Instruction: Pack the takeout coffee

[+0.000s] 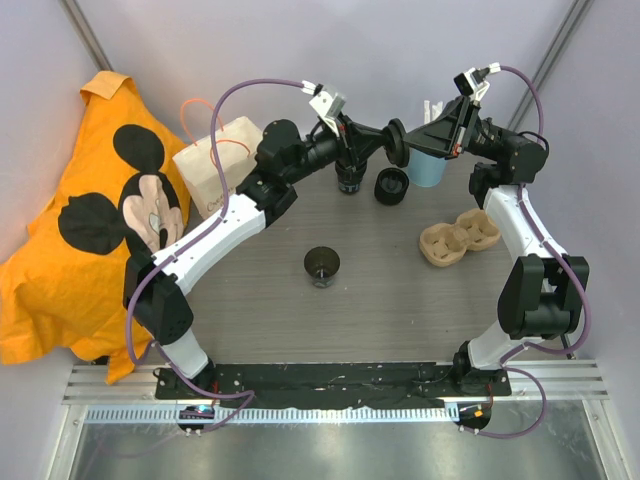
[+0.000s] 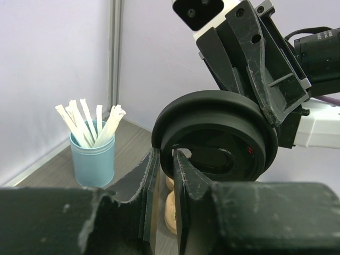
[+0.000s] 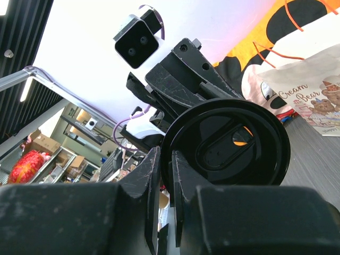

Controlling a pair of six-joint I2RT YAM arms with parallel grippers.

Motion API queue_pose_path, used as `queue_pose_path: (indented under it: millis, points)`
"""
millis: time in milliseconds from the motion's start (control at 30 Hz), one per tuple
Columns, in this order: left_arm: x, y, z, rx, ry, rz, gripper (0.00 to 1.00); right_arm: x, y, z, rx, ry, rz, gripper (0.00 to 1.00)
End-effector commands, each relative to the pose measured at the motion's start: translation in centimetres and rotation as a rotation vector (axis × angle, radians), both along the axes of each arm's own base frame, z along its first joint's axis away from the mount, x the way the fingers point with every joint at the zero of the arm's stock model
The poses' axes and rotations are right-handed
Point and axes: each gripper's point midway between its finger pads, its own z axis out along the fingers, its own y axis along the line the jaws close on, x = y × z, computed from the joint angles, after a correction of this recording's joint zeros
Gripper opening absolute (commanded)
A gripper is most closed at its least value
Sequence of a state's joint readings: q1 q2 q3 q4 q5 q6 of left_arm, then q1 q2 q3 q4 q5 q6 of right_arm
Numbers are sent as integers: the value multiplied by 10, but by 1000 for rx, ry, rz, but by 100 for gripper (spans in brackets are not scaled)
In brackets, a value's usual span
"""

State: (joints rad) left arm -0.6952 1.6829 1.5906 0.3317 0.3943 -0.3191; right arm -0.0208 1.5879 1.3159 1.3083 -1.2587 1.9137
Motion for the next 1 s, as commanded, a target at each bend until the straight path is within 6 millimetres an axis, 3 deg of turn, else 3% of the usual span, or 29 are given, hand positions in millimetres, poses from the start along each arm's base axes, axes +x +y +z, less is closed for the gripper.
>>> queue_pose_path:
  millis: [0,233,433,533,667,833,967]
  points:
    - [-6,-2,27,-50,-55,-18,18,-53,1,25,3,-433,-4,16]
    - [-5,-5,28,-54,-60,-16,0,-51,1,22,2,-425,-4,17]
    - [-5,-6,31,-59,-63,-18,0,-49,1,21,0,-421,-5,17]
    - [-4,-6,30,-55,-62,-16,0,-48,1,19,-8,-424,-3,27]
    - [-4,-2,28,-39,-67,-4,0,-47,1,19,-28,-439,0,54]
    - [8,13,23,-4,-57,46,0,-38,-6,20,-42,-446,-23,69]
    - [20,28,7,61,3,101,0,-21,-26,21,-61,-449,-88,76]
